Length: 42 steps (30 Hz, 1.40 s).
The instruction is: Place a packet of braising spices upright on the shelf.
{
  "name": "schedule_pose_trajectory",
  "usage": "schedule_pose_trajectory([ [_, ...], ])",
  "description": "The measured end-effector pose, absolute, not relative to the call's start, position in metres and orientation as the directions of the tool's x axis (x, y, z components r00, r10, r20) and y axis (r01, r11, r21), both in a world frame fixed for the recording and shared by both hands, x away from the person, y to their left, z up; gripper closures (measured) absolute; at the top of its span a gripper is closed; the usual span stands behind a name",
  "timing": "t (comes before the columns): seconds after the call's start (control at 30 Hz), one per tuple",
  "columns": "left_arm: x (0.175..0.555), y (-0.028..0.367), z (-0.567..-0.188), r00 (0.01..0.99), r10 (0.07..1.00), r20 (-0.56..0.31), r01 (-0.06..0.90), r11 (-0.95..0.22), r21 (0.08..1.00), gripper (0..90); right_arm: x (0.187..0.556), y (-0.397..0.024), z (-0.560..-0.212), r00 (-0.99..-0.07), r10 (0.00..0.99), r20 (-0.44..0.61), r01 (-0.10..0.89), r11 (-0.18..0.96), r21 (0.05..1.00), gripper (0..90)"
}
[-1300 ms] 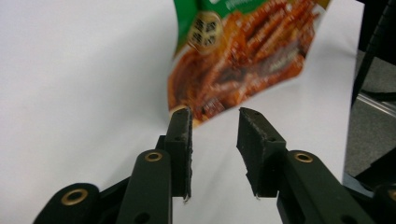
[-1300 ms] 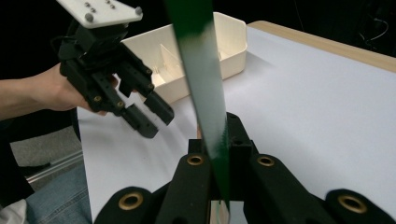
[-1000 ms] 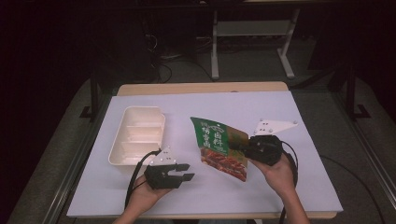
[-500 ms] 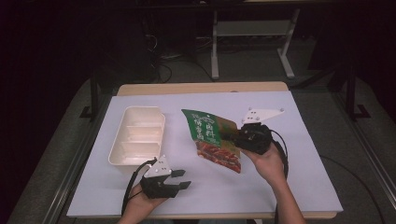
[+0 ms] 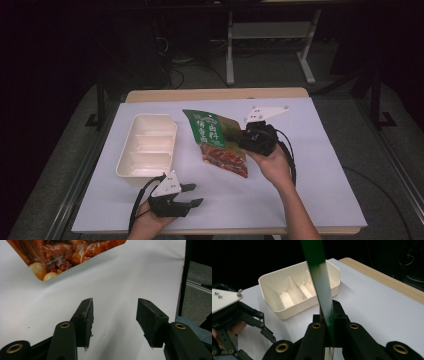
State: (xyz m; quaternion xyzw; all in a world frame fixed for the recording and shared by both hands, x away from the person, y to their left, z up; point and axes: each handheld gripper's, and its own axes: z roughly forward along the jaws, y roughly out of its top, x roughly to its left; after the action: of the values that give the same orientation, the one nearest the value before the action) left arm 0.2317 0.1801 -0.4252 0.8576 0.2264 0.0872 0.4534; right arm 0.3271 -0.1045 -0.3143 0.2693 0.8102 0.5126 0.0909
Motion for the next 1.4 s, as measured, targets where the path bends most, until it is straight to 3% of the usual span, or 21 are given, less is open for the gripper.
schedule_pose_trajectory([
  [1.4, 0.23, 0.181, -0.429, 0.883, 0.468, -0.049, 0.307, -0.496, 0.812, 34.6, 0.361, -0.029, -0.277, -0.885, 0.458, 0.089, 0.265, 0.337, 0.904, 89.8],
])
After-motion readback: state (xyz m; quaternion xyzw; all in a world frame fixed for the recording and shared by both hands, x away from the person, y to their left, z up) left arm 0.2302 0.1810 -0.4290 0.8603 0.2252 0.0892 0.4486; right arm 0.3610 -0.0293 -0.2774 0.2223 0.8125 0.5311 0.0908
